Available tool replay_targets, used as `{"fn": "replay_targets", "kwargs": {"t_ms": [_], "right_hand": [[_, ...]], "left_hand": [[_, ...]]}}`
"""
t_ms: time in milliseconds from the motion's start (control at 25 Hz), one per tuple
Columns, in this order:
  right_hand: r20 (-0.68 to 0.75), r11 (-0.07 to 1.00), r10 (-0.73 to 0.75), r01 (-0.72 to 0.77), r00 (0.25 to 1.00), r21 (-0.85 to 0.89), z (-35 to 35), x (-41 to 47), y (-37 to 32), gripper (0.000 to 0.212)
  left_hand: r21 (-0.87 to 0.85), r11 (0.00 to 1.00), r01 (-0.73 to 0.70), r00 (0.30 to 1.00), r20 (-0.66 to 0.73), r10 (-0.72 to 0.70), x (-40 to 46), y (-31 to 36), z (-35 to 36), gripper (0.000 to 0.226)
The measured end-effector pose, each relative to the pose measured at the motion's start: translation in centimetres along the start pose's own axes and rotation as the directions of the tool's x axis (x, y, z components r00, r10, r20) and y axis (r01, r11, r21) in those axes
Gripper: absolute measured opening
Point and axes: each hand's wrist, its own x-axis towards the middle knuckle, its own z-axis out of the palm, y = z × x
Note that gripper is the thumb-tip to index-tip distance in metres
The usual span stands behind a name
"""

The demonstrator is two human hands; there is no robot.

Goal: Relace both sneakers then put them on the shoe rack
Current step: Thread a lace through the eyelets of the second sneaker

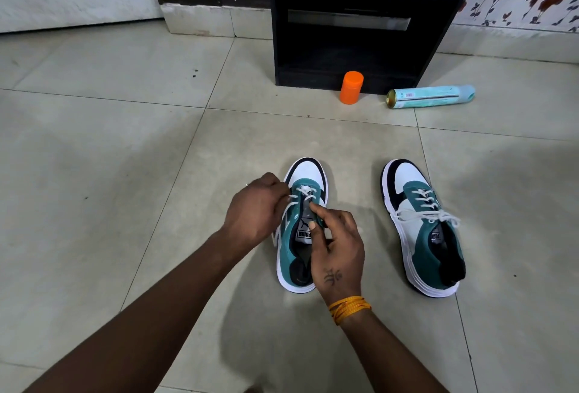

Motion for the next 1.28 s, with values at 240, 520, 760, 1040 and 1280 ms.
{"fn": "replay_targets", "kwargs": {"t_ms": [240,520,760,1040,1280], "right_hand": [[-0.031,0.999,-0.02,0.019,0.999,-0.038,0.0,0.0,-0.2,0.037],[-0.075,0.989,-0.063,0.052,0.995,-0.139,-0.1,0.0,-0.8,0.038],[-0.066,0.971,-0.013,-0.003,0.998,-0.239,-0.3,1.3,-1.9,0.033],[0.008,0.949,-0.316,0.316,0.949,-0.003,-0.6,5.1,-10.9,0.028],[0.236,0.904,-0.105,0.192,0.966,-0.383,0.7,6.6,-9.8,0.015]], "left_hand": [[-0.468,0.787,0.402,0.912,0.125,-0.391,0.4,0.0,-0.6,0.016],[-0.592,0.536,0.602,0.796,0.393,-0.46,1.0,1.3,-5.3,0.031],[-0.647,0.413,0.641,0.756,0.441,-0.484,1.5,5.3,-11.1,0.033],[-0.703,0.408,0.583,0.804,0.426,-0.415,1.6,8.3,-15.8,0.034],[-0.74,0.366,0.564,0.803,0.388,-0.452,1.7,7.8,-17.3,0.035]]}}
